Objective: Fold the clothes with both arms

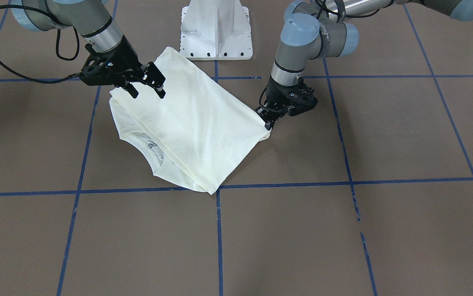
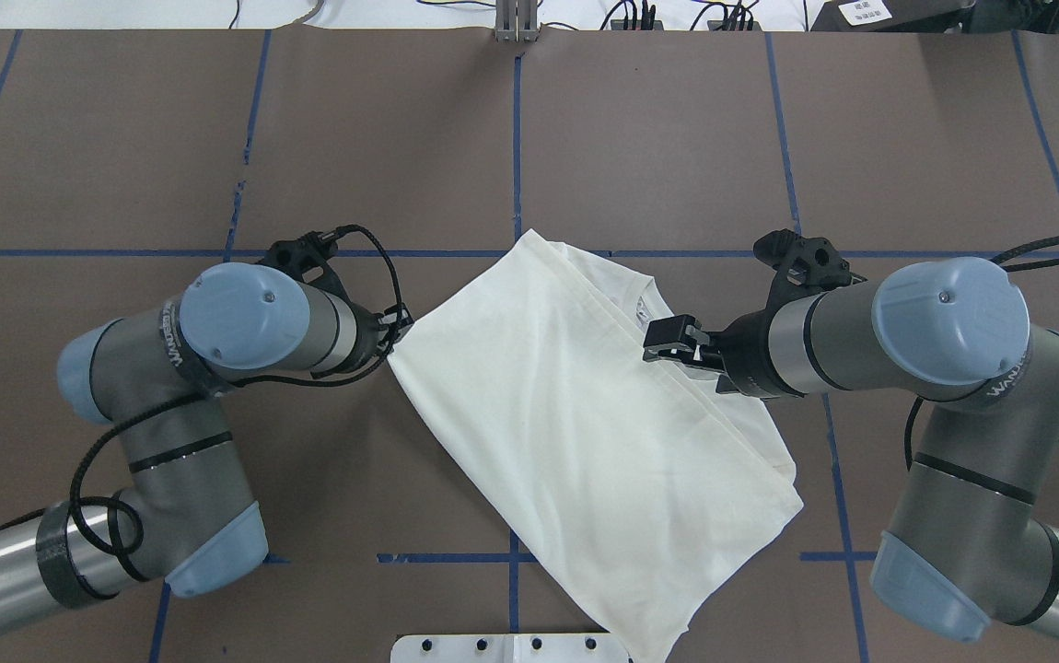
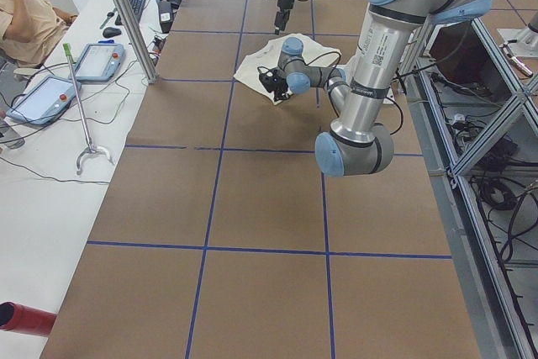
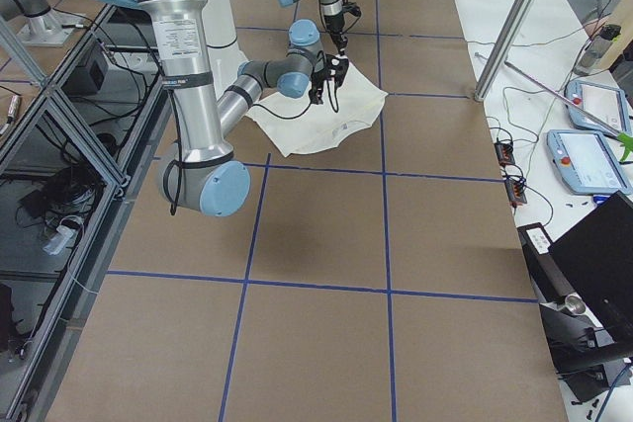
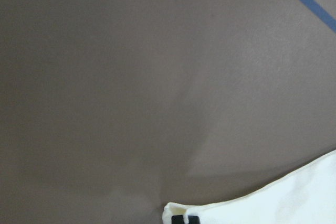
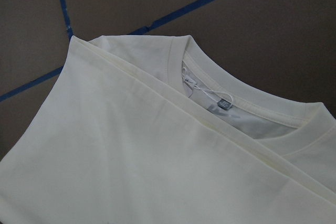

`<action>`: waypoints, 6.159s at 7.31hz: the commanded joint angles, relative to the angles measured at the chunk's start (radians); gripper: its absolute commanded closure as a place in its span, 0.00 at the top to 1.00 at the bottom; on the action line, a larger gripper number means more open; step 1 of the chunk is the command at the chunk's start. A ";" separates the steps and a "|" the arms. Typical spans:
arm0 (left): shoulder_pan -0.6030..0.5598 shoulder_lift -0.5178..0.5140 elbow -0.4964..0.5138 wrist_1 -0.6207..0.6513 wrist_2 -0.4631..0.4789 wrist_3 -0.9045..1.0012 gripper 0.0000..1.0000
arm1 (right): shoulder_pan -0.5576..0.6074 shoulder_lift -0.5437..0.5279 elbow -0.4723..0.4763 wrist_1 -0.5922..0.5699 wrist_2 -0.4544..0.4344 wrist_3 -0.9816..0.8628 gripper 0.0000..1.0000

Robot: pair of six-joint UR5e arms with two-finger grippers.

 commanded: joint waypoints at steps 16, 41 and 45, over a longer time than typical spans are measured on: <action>-0.241 -0.170 0.287 -0.261 -0.086 0.151 0.61 | -0.264 0.156 -0.227 -0.032 -0.289 0.246 0.69; 0.275 0.114 -0.138 0.079 0.089 -0.330 0.61 | -0.249 0.138 -0.097 -0.092 -0.283 0.242 0.00; 0.286 0.116 -0.135 0.104 0.089 -0.332 0.34 | -0.249 0.141 -0.097 -0.092 -0.283 0.242 0.00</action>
